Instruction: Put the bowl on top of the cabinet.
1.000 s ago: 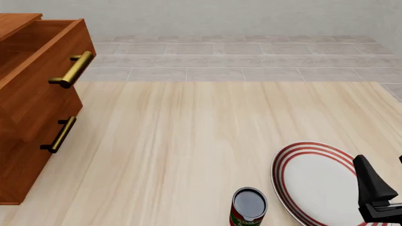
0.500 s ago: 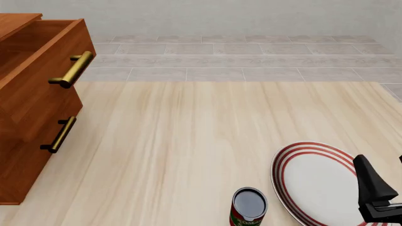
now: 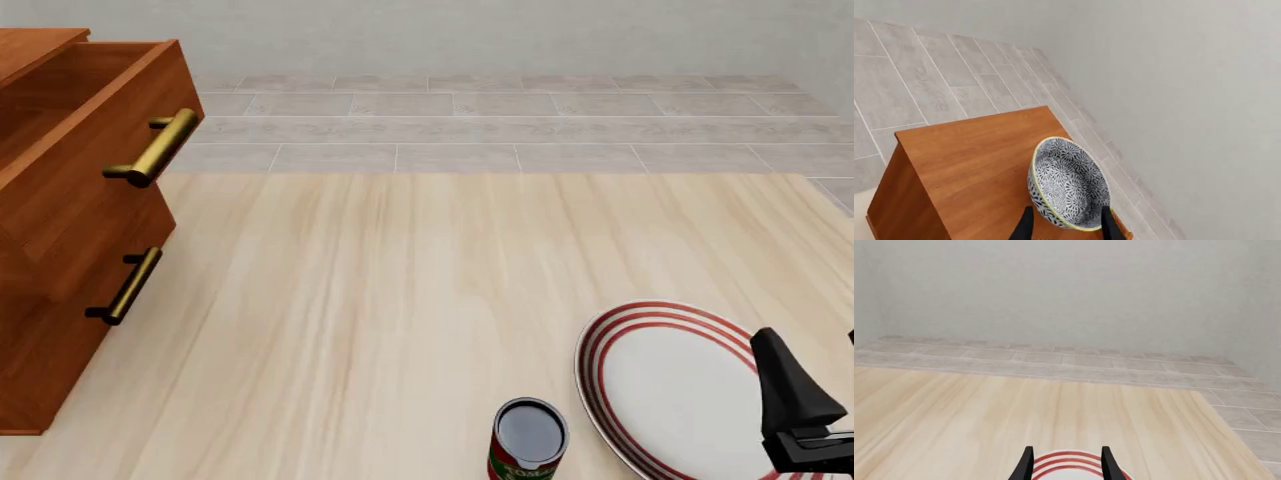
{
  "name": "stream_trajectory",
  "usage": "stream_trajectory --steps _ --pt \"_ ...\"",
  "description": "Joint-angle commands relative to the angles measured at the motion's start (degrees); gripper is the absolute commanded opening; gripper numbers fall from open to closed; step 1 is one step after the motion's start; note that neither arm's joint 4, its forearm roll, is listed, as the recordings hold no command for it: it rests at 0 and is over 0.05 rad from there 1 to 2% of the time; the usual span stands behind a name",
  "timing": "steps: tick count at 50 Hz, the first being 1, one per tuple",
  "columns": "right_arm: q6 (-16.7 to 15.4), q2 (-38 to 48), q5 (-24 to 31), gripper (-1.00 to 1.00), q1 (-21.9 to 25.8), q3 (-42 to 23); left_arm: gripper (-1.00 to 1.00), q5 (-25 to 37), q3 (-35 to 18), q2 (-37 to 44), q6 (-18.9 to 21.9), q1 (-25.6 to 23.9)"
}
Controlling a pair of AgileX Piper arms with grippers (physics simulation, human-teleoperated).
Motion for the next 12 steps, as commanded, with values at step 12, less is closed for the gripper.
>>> stream_trajectory --steps 12 --pt "0.31 -0.01 -0.2 1.0 -0.1 0.0 1.0 0.79 -0.46 -3.72 0.27 0.63"
